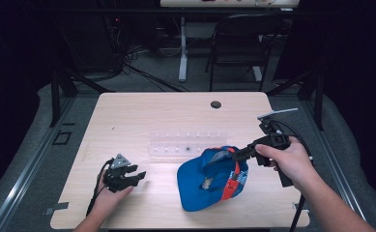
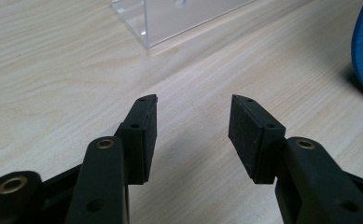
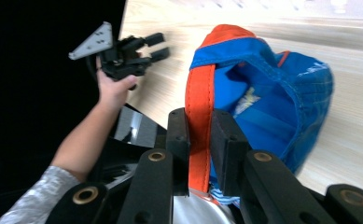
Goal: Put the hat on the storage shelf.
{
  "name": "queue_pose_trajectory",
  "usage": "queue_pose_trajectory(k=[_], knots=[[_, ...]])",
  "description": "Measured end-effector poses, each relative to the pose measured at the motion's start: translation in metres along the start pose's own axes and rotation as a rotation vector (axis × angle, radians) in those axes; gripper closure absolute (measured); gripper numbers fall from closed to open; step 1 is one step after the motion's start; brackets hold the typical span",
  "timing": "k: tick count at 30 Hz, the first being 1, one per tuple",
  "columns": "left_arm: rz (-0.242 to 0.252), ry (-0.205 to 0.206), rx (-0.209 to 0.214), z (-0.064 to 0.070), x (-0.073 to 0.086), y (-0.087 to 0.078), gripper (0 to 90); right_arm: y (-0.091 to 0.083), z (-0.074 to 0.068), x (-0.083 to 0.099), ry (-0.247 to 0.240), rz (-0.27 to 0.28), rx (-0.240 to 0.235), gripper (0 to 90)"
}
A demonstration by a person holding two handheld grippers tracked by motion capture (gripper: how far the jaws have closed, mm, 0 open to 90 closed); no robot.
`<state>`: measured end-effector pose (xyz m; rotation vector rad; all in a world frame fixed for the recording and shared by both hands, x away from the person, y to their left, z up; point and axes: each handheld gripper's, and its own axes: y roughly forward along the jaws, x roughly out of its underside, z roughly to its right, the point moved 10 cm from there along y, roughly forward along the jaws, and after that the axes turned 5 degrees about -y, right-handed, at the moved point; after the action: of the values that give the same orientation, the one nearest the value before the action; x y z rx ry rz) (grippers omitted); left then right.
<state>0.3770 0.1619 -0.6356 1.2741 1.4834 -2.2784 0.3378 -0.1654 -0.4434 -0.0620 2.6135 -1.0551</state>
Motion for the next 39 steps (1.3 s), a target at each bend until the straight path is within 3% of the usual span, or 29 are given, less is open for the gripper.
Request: queue_pose_trajectory(k=[6,16,39], knots=[[-0.002,-0.001,0.000,0.000,0.000,0.000,52.6,0.003,-0.010,-0.004,0.001,0.025,-0.088,78.7],[0.008,0.000,-0.004,0.000,-0.001,0.000,52.7,0.008,-0.031,-0.013,-0.018,0.044,-0.170,78.7],[-0.005,0.008,0.004,0.001,0.000,0.001,52.6,-0.011,-0.042,-0.034,-0.007,0.118,-0.190,78.8]])
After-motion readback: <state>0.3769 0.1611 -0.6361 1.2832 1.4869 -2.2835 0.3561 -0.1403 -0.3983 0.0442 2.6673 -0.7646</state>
